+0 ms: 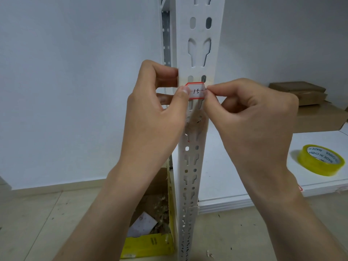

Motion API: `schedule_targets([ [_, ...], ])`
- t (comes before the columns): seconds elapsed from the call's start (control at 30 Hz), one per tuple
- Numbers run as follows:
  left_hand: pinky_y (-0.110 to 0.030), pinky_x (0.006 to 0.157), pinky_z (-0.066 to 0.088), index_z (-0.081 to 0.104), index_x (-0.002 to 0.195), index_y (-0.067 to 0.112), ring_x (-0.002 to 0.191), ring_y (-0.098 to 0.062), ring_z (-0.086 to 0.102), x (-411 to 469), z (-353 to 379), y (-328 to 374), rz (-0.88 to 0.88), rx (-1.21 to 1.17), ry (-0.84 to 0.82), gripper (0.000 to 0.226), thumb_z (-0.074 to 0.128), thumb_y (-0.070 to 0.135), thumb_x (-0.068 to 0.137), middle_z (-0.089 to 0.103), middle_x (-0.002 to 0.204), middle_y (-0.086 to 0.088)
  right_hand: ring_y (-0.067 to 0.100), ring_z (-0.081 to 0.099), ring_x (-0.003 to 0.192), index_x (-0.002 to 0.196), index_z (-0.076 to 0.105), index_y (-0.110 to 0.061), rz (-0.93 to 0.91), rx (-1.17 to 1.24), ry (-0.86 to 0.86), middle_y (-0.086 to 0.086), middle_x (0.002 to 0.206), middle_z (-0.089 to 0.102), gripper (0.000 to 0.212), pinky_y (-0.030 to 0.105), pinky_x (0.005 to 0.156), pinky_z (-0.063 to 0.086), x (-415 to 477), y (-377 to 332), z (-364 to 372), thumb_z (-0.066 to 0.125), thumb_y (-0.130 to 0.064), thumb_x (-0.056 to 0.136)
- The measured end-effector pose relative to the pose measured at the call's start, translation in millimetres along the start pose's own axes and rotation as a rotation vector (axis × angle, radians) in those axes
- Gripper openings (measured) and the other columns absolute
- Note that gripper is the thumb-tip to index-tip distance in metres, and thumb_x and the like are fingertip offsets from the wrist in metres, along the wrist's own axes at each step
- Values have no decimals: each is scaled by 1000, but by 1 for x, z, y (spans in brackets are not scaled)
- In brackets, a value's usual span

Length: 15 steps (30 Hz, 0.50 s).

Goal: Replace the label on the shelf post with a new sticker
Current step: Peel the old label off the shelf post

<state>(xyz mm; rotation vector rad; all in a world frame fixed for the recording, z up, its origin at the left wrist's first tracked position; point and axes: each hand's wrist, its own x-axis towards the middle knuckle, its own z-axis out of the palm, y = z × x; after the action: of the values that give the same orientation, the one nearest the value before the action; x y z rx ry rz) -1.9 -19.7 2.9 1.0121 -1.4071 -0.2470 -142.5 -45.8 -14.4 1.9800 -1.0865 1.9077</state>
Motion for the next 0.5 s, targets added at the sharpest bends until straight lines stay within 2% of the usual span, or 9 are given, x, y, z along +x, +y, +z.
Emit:
schedule_targets([
  [0.27,-22,75,63,48,98,37,89,-16,76,-1,1,0,-1,0,4,24,68,22,97,68,105,19,11,52,46,79,76,-16,37,11,9,-5,52,58,12,29,55,50,0,-3,5,78,-24,88],
  [0.5,-17,70,60,49,98,36,85,-12,76,0,1,3,11,-22,3,24,68,21,97,69,103,19,10,50,45,77,73,-16,44,11,7,-6,52,56,10,28,55,50,0,-5,7,76,-19,86],
])
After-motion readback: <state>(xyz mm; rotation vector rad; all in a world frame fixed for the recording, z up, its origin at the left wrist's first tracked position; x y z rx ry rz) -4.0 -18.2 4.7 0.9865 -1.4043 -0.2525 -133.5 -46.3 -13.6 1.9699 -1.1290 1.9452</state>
